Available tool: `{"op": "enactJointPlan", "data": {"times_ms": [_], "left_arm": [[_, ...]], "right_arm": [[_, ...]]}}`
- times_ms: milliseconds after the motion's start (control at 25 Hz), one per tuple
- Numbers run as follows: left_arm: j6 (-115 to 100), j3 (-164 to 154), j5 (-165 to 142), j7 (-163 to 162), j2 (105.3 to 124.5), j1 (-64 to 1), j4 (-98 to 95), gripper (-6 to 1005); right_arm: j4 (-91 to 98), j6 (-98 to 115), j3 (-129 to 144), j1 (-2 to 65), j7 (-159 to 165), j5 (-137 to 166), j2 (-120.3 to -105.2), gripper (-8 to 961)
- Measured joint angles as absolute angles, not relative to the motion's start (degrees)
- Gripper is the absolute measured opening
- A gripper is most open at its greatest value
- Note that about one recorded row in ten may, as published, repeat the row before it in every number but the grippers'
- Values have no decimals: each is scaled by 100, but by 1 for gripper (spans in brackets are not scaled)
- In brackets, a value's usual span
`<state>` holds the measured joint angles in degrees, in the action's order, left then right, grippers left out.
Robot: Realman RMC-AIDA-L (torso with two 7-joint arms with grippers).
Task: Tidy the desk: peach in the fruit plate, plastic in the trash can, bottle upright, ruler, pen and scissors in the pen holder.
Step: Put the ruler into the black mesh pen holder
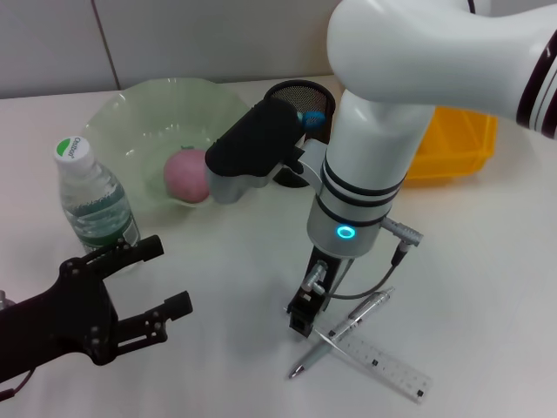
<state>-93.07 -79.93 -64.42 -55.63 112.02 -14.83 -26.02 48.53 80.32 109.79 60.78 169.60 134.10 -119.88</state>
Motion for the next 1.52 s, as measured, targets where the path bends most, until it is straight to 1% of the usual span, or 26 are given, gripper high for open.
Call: {"op": "enactJointPlan", "data": {"times_ms": [120,320,680,920,1240,1520], "left_arm": [[-9307,-7975,-6442,-5563,11199,-1477,-2602,843],[-9307,-7969,-6442,-5563,11197,-1476,-2602,843],[-9336,-7971,-6452,-5563,11196,-1486,-2606,843],[-9344,-7971,-6511,-5563,11198,-1515,-2610,843],[-9390,-7971,-6516,-5580,11206,-1520,-2610,842],[-9406,-7971,-6516,-5597,11227,-1525,-2613,842]], "right_arm": [[4951,8047,10848,6040,16953,13434,-11988,376],[5386,8139,10350,5845,16937,13624,-11936,387],[6632,8335,8340,5284,16363,14354,-11910,406],[7175,8226,7593,5176,16069,14358,-11886,419],[7949,7687,6931,5053,15845,14329,-11859,436],[8043,6384,7090,4729,15709,14270,-11900,451]]}}
